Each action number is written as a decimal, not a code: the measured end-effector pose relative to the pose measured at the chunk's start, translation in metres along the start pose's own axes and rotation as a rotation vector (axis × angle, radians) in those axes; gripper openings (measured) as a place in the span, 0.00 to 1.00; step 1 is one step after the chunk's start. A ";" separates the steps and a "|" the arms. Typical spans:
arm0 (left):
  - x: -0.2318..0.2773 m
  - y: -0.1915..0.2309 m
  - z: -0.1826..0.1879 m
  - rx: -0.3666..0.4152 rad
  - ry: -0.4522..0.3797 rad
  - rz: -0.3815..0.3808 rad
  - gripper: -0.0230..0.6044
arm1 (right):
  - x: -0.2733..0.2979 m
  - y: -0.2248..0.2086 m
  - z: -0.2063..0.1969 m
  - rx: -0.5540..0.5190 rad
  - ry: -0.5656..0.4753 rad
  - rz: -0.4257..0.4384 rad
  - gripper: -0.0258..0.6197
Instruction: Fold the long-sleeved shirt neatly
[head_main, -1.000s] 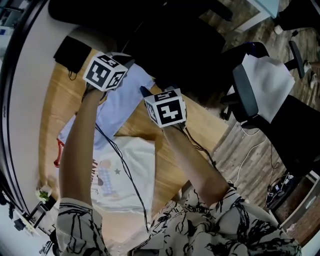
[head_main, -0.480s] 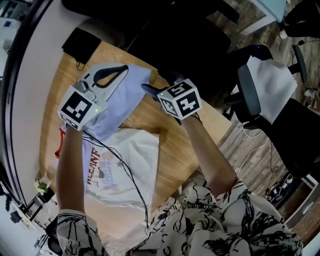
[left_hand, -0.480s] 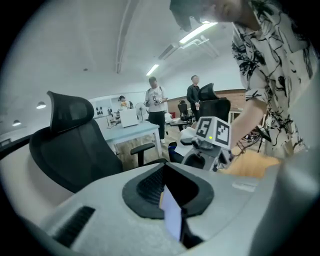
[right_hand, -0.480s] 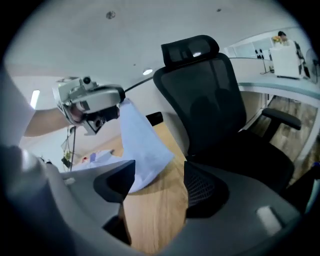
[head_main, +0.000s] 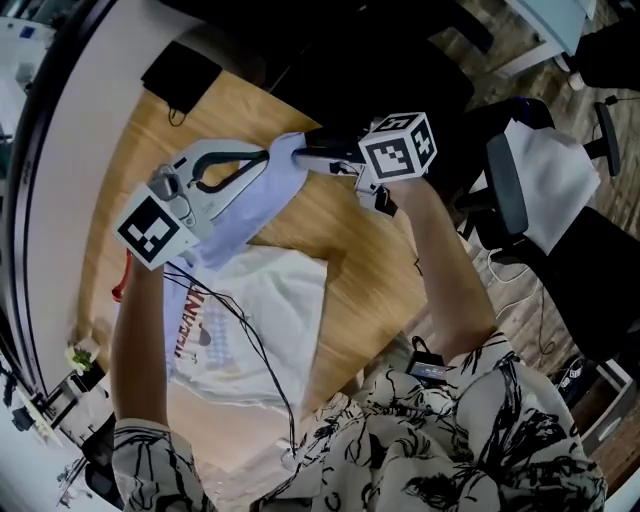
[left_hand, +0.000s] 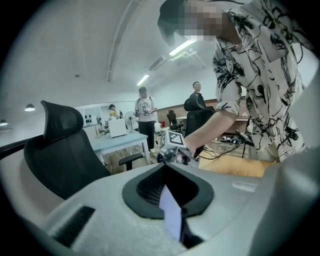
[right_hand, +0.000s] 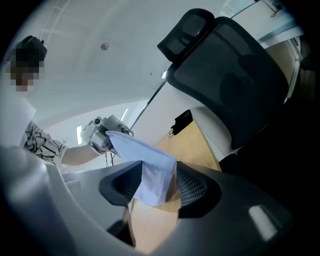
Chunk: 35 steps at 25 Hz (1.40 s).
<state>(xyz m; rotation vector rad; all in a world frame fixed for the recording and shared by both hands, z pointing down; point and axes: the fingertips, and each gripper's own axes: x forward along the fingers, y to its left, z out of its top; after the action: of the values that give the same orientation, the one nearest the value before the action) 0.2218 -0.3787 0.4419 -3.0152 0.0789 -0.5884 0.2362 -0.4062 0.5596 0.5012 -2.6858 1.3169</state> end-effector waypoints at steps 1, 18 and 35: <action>-0.007 -0.005 0.002 -0.001 -0.011 -0.011 0.05 | 0.004 0.006 -0.001 -0.005 0.018 0.032 0.40; -0.123 0.040 0.019 -0.172 -0.046 0.429 0.05 | -0.016 0.132 0.075 -0.245 -0.269 0.048 0.07; -0.401 -0.054 0.090 -0.125 -0.011 0.817 0.05 | 0.111 0.419 0.087 -0.648 -0.229 0.108 0.07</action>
<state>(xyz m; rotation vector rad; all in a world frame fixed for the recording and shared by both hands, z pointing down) -0.1131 -0.2941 0.2129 -2.7164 1.2931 -0.4719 -0.0061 -0.2632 0.2187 0.4442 -3.1279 0.3531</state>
